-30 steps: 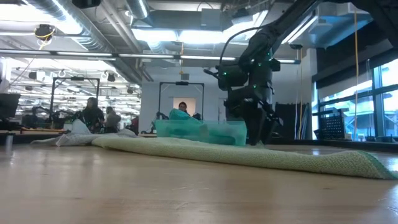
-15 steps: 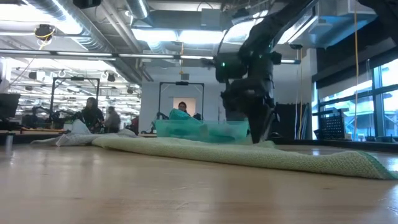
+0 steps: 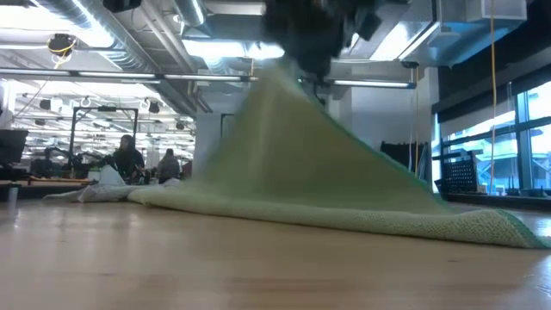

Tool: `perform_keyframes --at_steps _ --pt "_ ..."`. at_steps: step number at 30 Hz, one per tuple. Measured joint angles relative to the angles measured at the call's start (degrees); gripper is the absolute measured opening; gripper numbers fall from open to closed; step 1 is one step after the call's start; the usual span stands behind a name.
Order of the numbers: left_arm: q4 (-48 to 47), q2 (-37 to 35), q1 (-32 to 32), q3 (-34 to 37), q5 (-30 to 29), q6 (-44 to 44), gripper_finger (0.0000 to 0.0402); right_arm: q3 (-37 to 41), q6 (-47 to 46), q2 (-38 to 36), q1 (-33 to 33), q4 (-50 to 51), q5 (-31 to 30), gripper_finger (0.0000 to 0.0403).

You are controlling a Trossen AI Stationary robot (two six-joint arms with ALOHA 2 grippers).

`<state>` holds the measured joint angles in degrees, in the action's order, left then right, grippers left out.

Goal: Fold microfiber towels
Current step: Fold the green towel

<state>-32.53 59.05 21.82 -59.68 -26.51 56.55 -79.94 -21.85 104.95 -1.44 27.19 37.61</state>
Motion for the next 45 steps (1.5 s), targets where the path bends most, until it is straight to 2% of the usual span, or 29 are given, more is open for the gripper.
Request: perform_keyframes --at_steps 6,10,15,18,22,27,32,37,40,45 --pt "0.01 0.00 0.00 0.00 -0.01 -0.33 0.0108 -0.06 -6.29 0.77 9.11 -16.98 0.69 0.0006" --pt "0.00 0.00 0.00 0.00 0.61 -1.93 0.0108 -0.04 -10.32 3.15 13.26 -21.57 0.08 0.0006" --pt "0.00 0.00 0.00 0.00 2.15 -3.16 0.0108 0.02 -15.42 6.42 15.90 -25.56 -0.31 0.0006" --pt "0.02 0.00 0.00 0.00 2.18 -3.56 0.0108 0.00 -17.16 7.75 16.64 -31.22 -0.49 0.0006" --pt "0.02 0.00 0.00 0.00 2.21 -5.15 0.0108 0.01 -18.20 8.96 17.06 -34.48 -3.39 0.0012" --pt "0.00 0.00 0.00 0.00 3.11 -6.73 0.0108 0.00 -17.80 9.33 17.04 -35.63 -2.86 0.0049" --pt "0.00 0.00 0.00 0.00 3.51 -7.68 0.0108 0.01 -19.91 9.40 16.97 -35.61 -2.53 0.0118" --pt "-0.02 0.00 0.00 0.00 3.51 -7.71 0.0108 0.00 -21.95 9.40 16.88 -35.62 0.53 0.0183" --pt "-0.79 0.00 0.00 0.00 3.49 -7.71 0.0108 0.00 -24.52 9.20 16.57 -35.52 3.72 0.0203" --pt "-2.35 0.07 0.00 0.00 3.48 -7.71 0.0108 -0.10 -26.11 8.49 15.97 -35.84 7.60 0.0208"
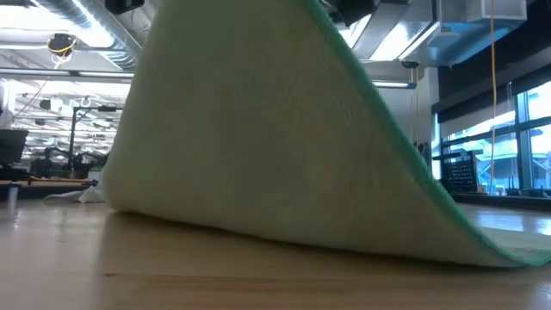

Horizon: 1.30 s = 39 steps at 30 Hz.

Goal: Fold microfiber towels
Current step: Fold the green towel

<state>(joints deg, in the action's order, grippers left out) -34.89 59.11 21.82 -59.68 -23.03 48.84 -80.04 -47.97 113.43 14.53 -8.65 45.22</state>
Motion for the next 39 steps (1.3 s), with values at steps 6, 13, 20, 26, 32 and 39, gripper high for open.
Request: perform_keyframes --at_steps 6,13,20,26,32,39 --pt "-0.14 0.58 0.00 0.02 -0.45 0.00 0.0108 -3.51 1.21 -0.16 -0.13 -0.09 -1.44 0.0209" --pt "-0.23 0.94 0.00 0.04 -0.66 0.02 0.0108 -4.38 0.13 -0.14 -0.78 0.95 -1.91 0.0225" --pt "-0.27 0.94 0.00 0.04 -0.68 -0.32 0.0108 -4.08 -1.03 0.05 -0.71 5.92 -2.07 0.0290" --pt "-0.22 0.94 0.00 0.04 -0.36 -2.26 0.0108 -4.42 -1.09 0.06 -0.75 7.48 -2.10 0.0311" --pt "-0.22 0.94 0.00 0.04 -0.34 -3.10 0.0108 -6.19 3.34 0.06 -0.53 23.78 -5.21 0.0312" --pt "-0.22 0.94 0.00 0.04 -0.32 -5.96 0.0108 -6.33 3.97 0.08 -0.23 44.91 -16.29 0.0312"
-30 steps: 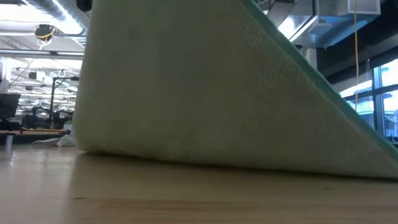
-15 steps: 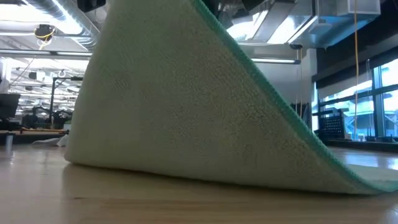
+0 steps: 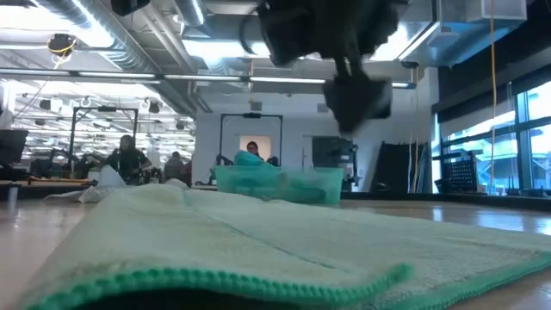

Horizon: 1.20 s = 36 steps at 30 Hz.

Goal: Fold microfiber towels
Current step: Fold the green towel

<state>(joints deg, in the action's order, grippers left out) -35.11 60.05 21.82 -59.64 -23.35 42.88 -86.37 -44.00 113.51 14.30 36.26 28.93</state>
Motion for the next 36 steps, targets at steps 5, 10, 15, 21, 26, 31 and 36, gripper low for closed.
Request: perform_keyframes --at_steps 5,10,15,21,26,31,36 --pt "-0.01 0.00 0.00 0.00 0.04 -1.14 0.0108 0.00 3.75 0.00 0.03 11.20 -13.34 0.0312" --pt "-0.02 0.00 0.00 0.00 0.03 -1.42 0.0108 3.37 0.96 0.00 -0.61 14.61 -21.22 0.0311" --pt "-0.03 0.00 0.00 0.00 -0.46 -0.12 0.0108 11.40 -3.40 0.06 -0.02 9.09 -17.26 0.0297" --pt "-0.06 0.00 0.00 -0.01 0.19 0.43 0.0108 13.47 0.42 -0.30 4.12 12.95 -15.82 0.0268" --pt "-0.04 0.00 0.00 0.00 0.20 0.50 0.0108 14.19 5.57 0.04 7.74 22.99 -20.34 0.0251" --pt "-0.06 0.00 0.00 0.00 -0.09 0.63 0.0108 18.09 5.29 -0.15 9.67 25.58 -13.36 0.0240" --pt "-1.31 1.57 -0.19 0.93 -5.44 1.43 0.0108 18.99 3.53 -2.12 11.40 26.76 -14.74 0.0229"
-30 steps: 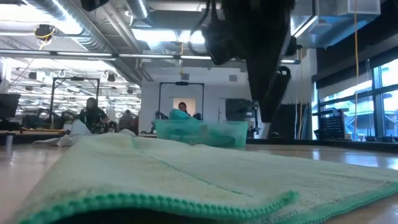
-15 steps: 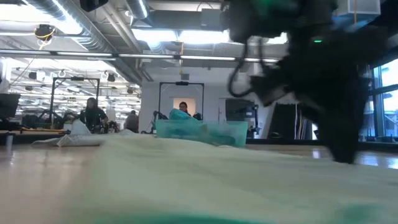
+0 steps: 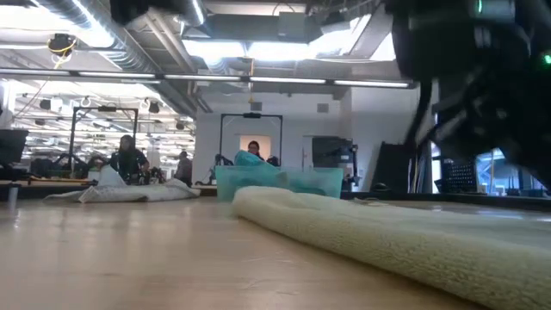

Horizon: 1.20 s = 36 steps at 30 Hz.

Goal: Fold microfiber towels
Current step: Fold the green towel

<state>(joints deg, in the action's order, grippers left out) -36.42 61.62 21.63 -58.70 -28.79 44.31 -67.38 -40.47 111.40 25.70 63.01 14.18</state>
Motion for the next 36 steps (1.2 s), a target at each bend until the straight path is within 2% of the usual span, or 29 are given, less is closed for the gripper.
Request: perform_keyframes --at_steps 2,6,7,9,12,14,17,20,23,26,32,36 --pt "1.08 1.50 -1.08 2.19 1.56 1.34 0.0108 -0.61 -1.58 -2.36 0.10 0.45 -2.41 0.0225" --pt "15.43 6.48 -5.97 8.13 17.36 -0.39 0.0108 -1.39 -6.84 -8.05 0.03 0.51 -6.73 0.0220" --pt "18.10 8.14 -6.79 9.17 19.71 -1.12 0.0108 -1.52 -8.25 -9.67 0.03 0.21 -7.35 0.0220" --pt "20.08 11.08 -8.66 10.41 20.90 -1.32 0.0108 -1.68 -11.58 -12.80 0.06 -0.63 -8.68 0.0219" --pt "22.02 15.04 -12.97 11.56 19.36 0.69 0.0108 -1.70 -15.77 -16.48 0.67 -2.63 -10.60 0.0219" --pt "26.26 17.80 -16.30 12.00 20.38 1.93 0.0108 -1.70 -18.12 -18.29 1.48 -5.12 -12.62 0.0219" --pt "35.26 22.19 -20.69 12.09 26.03 1.85 0.0108 -1.70 -20.92 -19.31 2.52 -7.98 -13.79 0.0219" --pt "43.83 27.60 -24.27 11.92 35.36 -0.49 0.0108 -1.70 -22.52 -19.27 3.30 -9.30 -13.82 0.0219" --pt "43.33 32.15 -26.50 11.94 42.77 -4.19 0.0108 -1.70 -23.47 -19.04 4.16 -9.54 -13.79 0.0219" --pt "43.06 33.47 -28.37 11.98 47.06 -6.70 0.0108 -1.70 -23.80 -19.02 5.23 -9.59 -13.63 0.0219" --pt "42.48 32.02 -33.35 11.87 47.37 -11.95 0.0108 -1.68 -23.82 -19.02 6.89 -9.69 -15.02 0.0219" --pt "38.27 32.09 -35.78 11.83 47.42 -14.23 0.0108 -1.68 -23.82 -19.02 6.88 -11.09 -16.21 0.0219"
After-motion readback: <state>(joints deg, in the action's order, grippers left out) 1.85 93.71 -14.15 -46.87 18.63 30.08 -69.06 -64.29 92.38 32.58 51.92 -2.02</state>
